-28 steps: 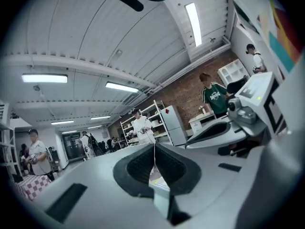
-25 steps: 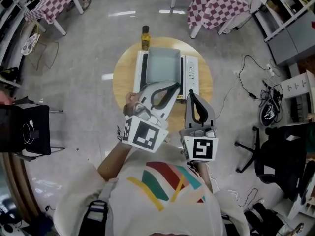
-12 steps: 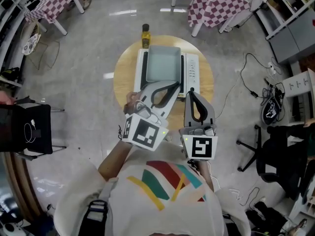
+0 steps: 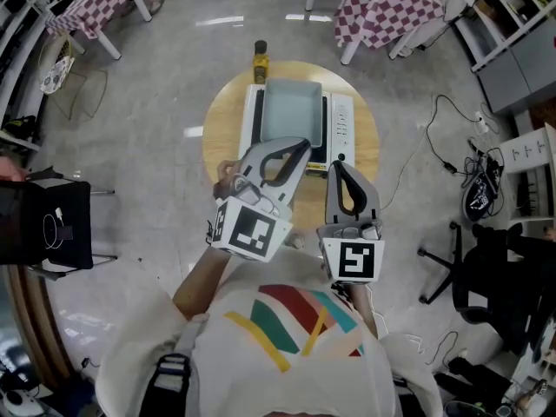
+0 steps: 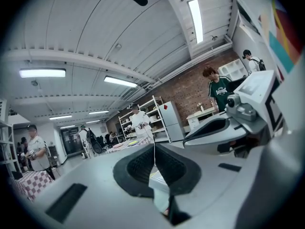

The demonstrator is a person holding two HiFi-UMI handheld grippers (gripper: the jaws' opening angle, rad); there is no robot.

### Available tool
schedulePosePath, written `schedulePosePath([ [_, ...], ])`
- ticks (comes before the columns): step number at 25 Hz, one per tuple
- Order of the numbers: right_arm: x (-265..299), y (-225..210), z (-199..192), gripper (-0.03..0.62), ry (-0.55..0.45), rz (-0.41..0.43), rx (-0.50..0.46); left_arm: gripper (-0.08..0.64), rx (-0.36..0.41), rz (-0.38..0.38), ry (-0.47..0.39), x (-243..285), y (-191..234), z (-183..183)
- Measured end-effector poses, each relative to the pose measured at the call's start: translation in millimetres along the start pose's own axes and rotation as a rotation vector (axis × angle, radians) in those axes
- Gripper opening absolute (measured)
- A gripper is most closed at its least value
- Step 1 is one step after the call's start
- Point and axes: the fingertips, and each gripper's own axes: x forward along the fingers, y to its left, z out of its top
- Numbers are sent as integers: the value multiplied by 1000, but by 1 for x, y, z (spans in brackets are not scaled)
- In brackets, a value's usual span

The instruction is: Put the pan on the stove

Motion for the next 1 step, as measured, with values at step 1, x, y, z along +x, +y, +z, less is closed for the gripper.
schedulePosePath([
  [1,-1,1,0,-2,1,2,-2,6,3,1,2,0,0,0],
])
